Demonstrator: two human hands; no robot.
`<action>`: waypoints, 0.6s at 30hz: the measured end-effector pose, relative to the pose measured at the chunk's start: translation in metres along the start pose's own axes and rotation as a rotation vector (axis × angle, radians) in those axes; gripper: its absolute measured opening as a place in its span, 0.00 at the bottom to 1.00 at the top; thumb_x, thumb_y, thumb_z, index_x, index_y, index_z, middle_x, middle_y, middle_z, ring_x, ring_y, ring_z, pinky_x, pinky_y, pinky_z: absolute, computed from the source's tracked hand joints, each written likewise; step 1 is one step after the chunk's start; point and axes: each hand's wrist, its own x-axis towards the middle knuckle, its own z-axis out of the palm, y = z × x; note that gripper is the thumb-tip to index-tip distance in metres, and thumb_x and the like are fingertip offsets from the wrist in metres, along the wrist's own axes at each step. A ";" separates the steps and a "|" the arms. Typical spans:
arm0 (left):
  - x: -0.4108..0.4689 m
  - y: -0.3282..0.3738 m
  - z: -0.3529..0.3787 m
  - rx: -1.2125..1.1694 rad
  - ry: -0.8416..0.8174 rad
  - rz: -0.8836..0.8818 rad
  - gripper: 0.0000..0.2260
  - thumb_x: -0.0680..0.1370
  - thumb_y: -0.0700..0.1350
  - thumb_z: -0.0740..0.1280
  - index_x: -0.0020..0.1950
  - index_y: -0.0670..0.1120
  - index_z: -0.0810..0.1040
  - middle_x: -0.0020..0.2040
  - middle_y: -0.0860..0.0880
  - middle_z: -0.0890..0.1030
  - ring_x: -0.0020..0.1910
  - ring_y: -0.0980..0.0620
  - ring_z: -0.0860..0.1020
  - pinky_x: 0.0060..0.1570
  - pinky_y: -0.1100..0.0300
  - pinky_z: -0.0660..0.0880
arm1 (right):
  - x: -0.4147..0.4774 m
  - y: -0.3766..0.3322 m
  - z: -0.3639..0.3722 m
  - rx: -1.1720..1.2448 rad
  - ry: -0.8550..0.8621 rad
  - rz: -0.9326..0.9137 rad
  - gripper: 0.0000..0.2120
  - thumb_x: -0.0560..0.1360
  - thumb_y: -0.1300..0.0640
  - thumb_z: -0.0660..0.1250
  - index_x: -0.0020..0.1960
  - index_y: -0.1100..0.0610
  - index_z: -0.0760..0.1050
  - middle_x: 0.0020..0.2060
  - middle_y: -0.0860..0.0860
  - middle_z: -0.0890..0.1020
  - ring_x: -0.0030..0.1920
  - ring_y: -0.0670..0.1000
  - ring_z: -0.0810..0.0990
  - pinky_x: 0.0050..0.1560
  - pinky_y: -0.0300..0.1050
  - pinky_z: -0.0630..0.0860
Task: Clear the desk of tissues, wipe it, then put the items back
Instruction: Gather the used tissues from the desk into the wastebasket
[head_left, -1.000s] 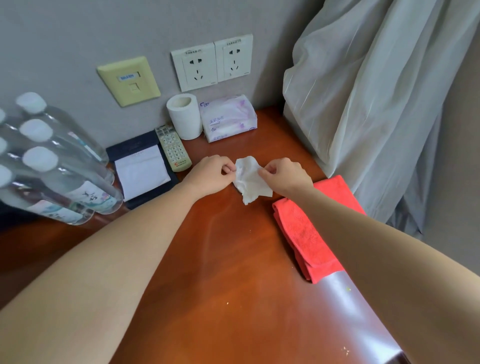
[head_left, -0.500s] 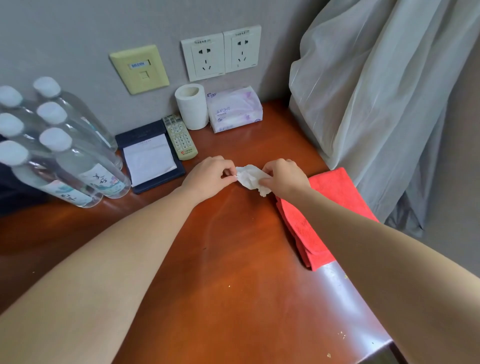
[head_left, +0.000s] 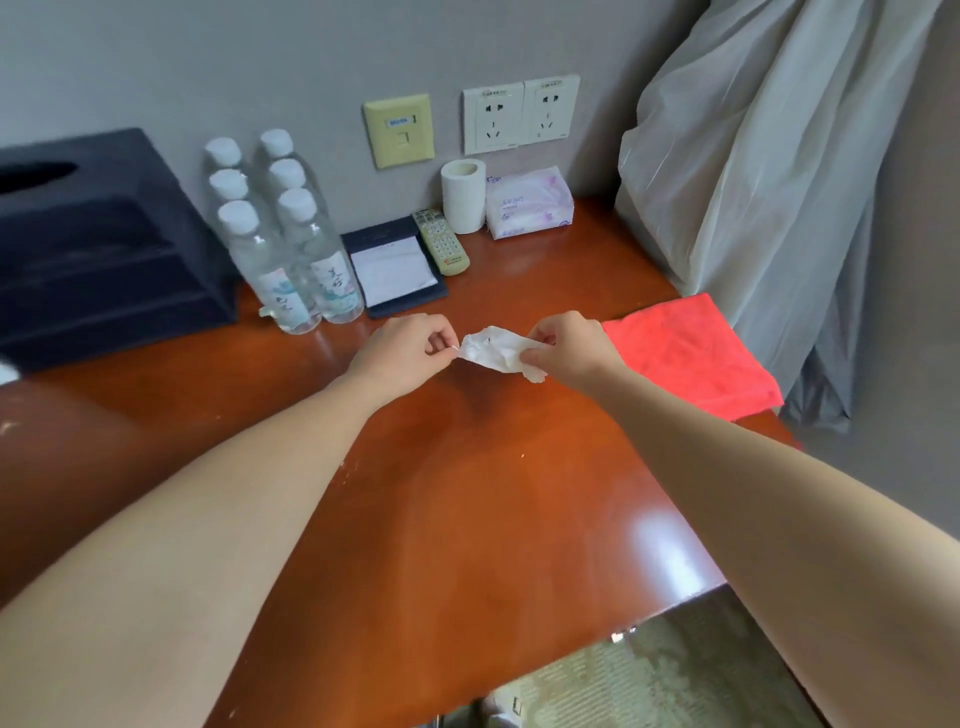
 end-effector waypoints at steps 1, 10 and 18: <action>-0.019 -0.005 -0.001 -0.007 0.013 -0.008 0.02 0.77 0.48 0.68 0.47 0.54 0.81 0.43 0.57 0.79 0.44 0.57 0.78 0.49 0.52 0.79 | -0.014 -0.005 0.010 -0.003 0.002 -0.004 0.05 0.65 0.58 0.68 0.39 0.52 0.81 0.34 0.50 0.83 0.31 0.52 0.78 0.28 0.42 0.70; -0.199 -0.054 0.007 -0.009 0.116 -0.067 0.02 0.78 0.49 0.68 0.46 0.55 0.79 0.42 0.58 0.79 0.43 0.58 0.78 0.48 0.53 0.79 | -0.138 -0.033 0.126 -0.010 0.030 -0.104 0.05 0.67 0.56 0.67 0.42 0.52 0.81 0.39 0.51 0.84 0.41 0.56 0.82 0.38 0.50 0.79; -0.337 -0.082 0.035 0.032 0.296 -0.041 0.02 0.79 0.51 0.67 0.48 0.55 0.78 0.43 0.58 0.79 0.44 0.56 0.78 0.45 0.55 0.79 | -0.245 -0.032 0.199 -0.033 0.132 -0.245 0.02 0.66 0.55 0.68 0.37 0.52 0.79 0.35 0.52 0.82 0.37 0.55 0.78 0.34 0.45 0.73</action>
